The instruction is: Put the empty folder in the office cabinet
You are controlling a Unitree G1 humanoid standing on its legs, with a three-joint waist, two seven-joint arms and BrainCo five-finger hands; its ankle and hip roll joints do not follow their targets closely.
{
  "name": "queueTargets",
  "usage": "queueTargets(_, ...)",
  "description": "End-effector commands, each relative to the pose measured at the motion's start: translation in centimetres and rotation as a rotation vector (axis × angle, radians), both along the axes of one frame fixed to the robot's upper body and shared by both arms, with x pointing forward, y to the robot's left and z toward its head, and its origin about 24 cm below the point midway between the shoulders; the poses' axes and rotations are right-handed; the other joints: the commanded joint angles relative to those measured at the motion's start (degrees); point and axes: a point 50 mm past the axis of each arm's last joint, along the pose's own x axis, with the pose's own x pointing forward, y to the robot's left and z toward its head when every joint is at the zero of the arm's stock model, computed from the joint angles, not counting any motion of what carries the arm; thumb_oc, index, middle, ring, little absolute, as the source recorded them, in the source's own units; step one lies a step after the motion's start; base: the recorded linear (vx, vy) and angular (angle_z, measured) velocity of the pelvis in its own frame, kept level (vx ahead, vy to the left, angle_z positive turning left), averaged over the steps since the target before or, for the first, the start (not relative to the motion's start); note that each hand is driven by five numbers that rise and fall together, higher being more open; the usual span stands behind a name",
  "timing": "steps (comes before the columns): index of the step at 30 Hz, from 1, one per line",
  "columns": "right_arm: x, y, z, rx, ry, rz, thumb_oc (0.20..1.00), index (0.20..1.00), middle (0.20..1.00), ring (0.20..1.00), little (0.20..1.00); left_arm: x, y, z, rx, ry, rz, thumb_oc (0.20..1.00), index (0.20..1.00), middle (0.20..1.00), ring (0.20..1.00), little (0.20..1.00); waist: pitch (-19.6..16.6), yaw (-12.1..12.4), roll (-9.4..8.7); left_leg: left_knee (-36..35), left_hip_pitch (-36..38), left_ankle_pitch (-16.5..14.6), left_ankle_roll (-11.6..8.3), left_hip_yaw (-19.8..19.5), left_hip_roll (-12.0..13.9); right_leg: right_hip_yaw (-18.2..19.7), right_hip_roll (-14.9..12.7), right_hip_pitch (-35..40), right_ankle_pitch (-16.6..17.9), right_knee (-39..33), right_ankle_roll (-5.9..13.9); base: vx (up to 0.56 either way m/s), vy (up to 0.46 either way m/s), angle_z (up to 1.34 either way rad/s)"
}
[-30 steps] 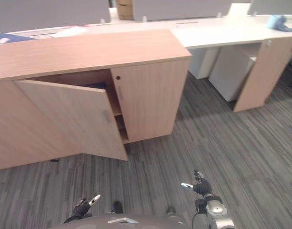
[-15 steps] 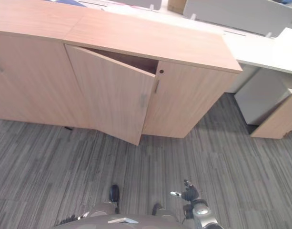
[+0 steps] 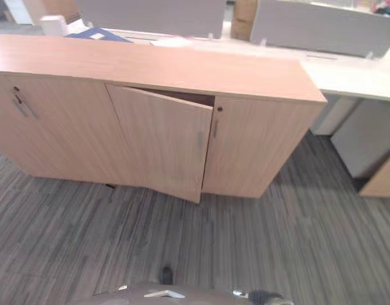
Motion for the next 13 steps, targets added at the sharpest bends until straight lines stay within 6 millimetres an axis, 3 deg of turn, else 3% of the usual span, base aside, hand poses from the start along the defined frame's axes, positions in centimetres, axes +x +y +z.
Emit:
queueTargets(1,2.76,-1.37,0.7,-0.039,-0.073,0.013,1.0,1.0,1.0,1.0,1.0,1.05,-1.55,-0.18,-0.005,0.017,-0.065,1.0,1.0,1.0,1.0,1.0,2.43,0.06,4.27,-3.24,10.01,-8.24,0.91,-1.49,-0.96,0.71,3.86,-1.91,1.45,1.12,0.53,0.06,-0.022,0.07)
queueTargets(13,2.59,-1.45,0.65,-0.055,-0.079,0.001,1.0,1.0,1.0,1.0,1.0,0.65,-1.27,-0.2,0.026,0.005,-0.085,1.0,1.0,1.0,1.0,1.0,3.28,0.1,4.06,-2.24,10.9,-9.26,1.42,-1.37,-1.1,0.53,4.21,-1.03,0.5,1.81,-0.33,0.04,-0.008,-0.03)
